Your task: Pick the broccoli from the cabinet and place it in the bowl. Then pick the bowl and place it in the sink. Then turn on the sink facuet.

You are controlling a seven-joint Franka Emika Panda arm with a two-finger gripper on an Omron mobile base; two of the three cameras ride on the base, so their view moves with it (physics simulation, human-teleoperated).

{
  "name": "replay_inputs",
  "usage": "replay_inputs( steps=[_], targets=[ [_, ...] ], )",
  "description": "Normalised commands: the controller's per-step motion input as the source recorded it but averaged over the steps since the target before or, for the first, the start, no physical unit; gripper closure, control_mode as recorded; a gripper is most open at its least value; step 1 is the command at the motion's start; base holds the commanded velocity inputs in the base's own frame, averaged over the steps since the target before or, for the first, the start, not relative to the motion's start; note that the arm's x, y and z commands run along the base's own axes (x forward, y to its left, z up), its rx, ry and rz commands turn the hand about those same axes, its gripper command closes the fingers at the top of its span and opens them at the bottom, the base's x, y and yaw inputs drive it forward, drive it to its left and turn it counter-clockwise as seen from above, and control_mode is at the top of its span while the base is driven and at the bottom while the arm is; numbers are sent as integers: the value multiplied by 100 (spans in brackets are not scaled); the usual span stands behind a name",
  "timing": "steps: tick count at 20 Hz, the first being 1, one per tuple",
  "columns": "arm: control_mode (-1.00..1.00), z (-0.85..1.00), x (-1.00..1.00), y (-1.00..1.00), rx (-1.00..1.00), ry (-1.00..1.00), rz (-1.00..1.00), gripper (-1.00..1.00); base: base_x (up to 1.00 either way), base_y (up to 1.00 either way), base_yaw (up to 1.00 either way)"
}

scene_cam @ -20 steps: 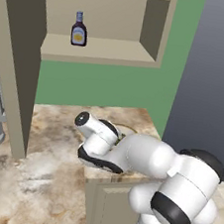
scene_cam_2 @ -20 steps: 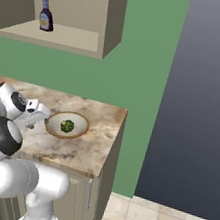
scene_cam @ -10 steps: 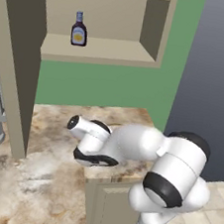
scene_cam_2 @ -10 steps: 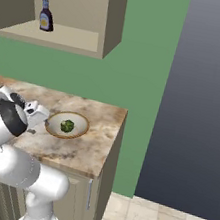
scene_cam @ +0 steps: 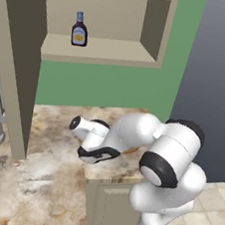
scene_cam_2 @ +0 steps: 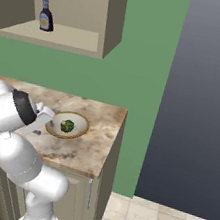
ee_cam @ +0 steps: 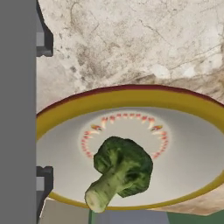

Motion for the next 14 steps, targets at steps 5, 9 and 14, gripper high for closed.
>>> replay_inputs(
  steps=[5, 9, 14],
  targets=[
    [-100, -25, 19, -11, 0, 0, 1, -100, 0, 0, 0],
    [-100, -30, 13, -3, 0, 0, 2, -100, 0, 0, 0],
    [-100, -17, 6, -7, 0, 0, 2, 100, 0, 0, 0]
  ],
)
